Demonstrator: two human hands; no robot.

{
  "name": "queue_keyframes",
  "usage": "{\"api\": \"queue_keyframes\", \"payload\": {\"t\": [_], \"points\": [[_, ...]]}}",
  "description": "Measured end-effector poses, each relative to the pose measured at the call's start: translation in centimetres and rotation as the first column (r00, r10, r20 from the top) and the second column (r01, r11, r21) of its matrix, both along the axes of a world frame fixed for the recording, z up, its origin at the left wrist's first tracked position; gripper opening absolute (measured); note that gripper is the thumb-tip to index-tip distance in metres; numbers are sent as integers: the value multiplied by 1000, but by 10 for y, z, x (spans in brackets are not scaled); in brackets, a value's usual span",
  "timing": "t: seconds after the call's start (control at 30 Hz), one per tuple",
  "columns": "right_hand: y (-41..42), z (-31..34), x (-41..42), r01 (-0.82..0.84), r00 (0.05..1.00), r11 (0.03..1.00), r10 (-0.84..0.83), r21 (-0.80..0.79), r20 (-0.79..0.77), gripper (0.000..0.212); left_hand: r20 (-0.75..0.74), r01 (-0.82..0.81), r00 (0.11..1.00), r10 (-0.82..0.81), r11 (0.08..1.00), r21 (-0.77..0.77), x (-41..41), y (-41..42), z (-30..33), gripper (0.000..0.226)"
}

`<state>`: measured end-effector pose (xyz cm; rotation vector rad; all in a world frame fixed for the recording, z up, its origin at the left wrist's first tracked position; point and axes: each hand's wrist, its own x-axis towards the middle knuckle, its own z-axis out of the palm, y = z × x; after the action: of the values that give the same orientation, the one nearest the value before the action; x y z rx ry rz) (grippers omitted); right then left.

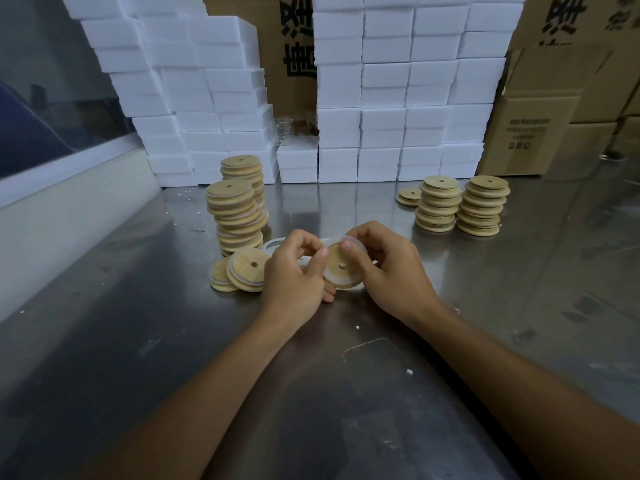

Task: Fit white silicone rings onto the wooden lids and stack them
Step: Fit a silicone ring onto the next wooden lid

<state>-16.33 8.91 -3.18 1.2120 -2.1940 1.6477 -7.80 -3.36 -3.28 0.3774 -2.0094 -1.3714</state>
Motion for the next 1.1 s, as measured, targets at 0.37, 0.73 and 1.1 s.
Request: {"api": "queue_keyframes", "payload": {"t": [0.37, 0.73, 1.1], "points": [[1, 0, -2, 1, 995, 999, 3, -36, 103, 4, 45, -66, 997, 66, 998, -18, 0, -2, 1, 19], [2, 3, -1, 6, 985, 998, 5, -66, 173, 8, 23, -122, 992, 122, 992, 8, -1, -5, -2, 21], [4, 4, 0, -38, 986, 995, 52, -91, 158, 7, 0, -132, 991, 132, 991, -36, -2, -6, -2, 23]]}}
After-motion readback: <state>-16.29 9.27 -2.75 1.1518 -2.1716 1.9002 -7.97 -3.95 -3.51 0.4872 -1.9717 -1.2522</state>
